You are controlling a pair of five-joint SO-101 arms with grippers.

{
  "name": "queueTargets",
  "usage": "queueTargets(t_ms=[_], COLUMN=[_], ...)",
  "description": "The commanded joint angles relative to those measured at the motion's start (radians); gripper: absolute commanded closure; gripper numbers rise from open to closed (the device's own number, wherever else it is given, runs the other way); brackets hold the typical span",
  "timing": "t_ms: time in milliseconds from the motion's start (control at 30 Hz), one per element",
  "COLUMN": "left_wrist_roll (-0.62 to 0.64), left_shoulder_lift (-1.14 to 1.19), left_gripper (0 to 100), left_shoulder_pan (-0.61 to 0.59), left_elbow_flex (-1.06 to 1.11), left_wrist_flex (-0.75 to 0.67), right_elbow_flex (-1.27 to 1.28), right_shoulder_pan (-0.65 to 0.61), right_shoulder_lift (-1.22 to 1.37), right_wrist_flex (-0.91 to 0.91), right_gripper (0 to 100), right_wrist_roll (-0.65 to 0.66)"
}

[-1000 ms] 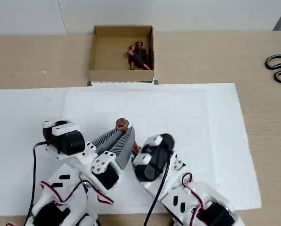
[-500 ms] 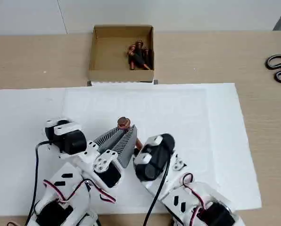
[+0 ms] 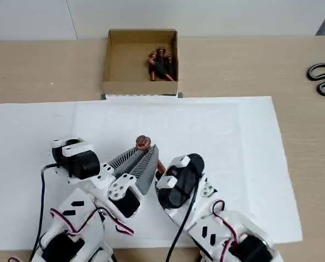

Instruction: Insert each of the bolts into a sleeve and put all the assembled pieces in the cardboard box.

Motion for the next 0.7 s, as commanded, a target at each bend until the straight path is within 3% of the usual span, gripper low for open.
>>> queueTargets(t_ms=[0,233,467,667], left_wrist_roll=[-0.003,-0.003,-0.005,-0.086], left_shoulder_lift=[-0.011,-0.009,-0.009,-0.009], left_gripper=[99,99,99,99], left_shoulder_pan=[0.002,0.006,0.146,0.207], left_elbow_flex=[-0.024,-0.024,-0.024,-0.024], left_wrist_flex=[0.023,0.038,0.143,0.247], right_elbow_flex=[-0.061,-0.061,-0.061,-0.061], right_shoulder_pan=[0.008,0.008,0.008,0.008], right_shoulder_lift=[-0.008,-0.008,-0.008,-0.008], right_wrist_flex=[0.001,-0.005,-0.005,-0.005], right_gripper=[99.5,99.5,99.5,99.5], right_wrist_roll=[0.017,0.015,0.017,0.017])
